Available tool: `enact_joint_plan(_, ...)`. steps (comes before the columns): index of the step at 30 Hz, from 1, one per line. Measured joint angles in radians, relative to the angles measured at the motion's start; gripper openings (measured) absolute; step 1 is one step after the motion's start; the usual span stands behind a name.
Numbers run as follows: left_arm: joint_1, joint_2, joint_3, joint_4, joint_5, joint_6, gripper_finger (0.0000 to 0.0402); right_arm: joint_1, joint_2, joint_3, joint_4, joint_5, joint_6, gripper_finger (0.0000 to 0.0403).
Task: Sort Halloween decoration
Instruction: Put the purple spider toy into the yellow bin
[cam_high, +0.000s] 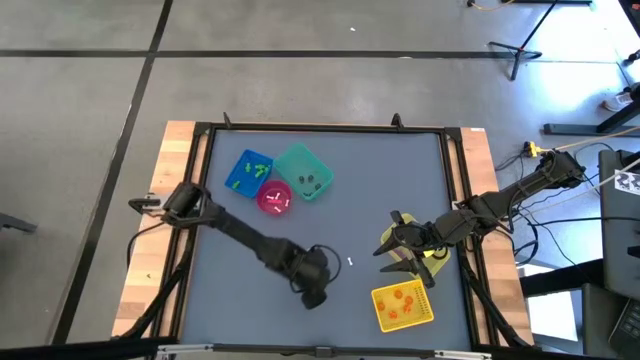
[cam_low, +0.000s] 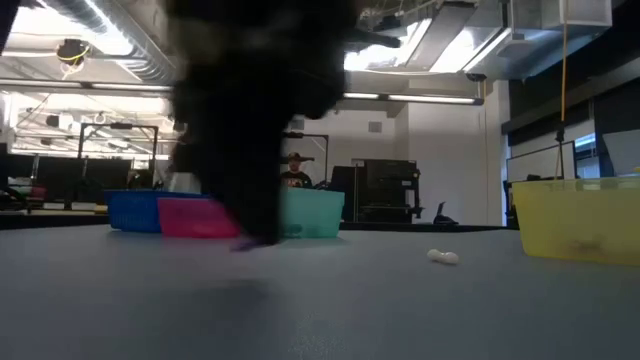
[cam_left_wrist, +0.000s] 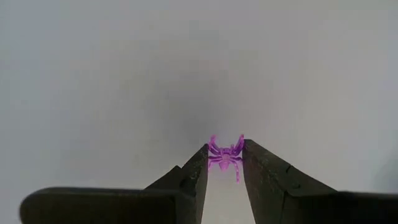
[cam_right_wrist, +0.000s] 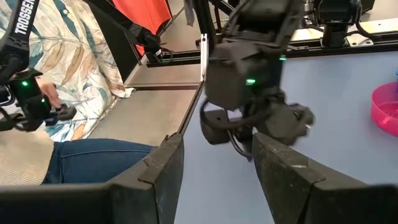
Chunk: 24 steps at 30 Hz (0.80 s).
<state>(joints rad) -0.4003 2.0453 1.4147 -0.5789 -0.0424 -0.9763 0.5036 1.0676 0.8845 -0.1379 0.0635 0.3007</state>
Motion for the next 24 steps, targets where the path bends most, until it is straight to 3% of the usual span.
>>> enact_joint_plan(5,0.092,0.000,0.000,0.149,-0.017,0.153,0.0080,0.000,0.000,0.000,0.000,0.000,0.000,0.0189)
enact_joint_plan(14,0.229,0.000,0.000,0.539,-0.143,0.388,0.0080,0.000,0.000,0.000,0.000,0.000,-0.019,0.0189)
enact_joint_plan(24,0.284,0.047,0.002,1.036,-0.181,0.564,0.0080,0.000,0.000,0.002,0.036,-0.002,-0.069,0.0189)
